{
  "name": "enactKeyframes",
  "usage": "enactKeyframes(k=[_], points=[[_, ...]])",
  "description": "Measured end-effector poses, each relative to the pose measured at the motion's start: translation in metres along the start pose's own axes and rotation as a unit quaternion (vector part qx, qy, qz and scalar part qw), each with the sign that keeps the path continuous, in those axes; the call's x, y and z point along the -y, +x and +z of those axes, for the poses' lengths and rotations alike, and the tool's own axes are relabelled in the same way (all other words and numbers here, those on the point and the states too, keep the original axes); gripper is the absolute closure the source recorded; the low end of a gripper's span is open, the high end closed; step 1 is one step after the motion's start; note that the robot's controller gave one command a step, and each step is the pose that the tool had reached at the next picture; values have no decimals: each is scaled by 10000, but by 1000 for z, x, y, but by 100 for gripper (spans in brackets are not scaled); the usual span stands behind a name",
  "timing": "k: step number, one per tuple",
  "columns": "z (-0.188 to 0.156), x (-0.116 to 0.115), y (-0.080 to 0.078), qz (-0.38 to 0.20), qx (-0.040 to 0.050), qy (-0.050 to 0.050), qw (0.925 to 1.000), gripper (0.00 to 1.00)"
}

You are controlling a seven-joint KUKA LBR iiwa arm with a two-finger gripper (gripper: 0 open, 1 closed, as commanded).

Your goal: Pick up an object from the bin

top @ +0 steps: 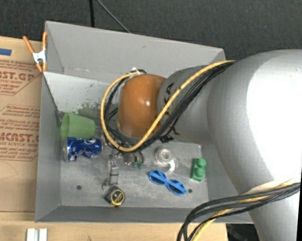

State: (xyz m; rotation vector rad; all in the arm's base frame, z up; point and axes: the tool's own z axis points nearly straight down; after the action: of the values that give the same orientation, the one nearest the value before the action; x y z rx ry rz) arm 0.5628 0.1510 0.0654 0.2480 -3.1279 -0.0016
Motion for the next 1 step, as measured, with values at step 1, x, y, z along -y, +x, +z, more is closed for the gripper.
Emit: enactKeyframes(k=[1], points=[[-36,-95,0,734,36,-22,9973,0]])
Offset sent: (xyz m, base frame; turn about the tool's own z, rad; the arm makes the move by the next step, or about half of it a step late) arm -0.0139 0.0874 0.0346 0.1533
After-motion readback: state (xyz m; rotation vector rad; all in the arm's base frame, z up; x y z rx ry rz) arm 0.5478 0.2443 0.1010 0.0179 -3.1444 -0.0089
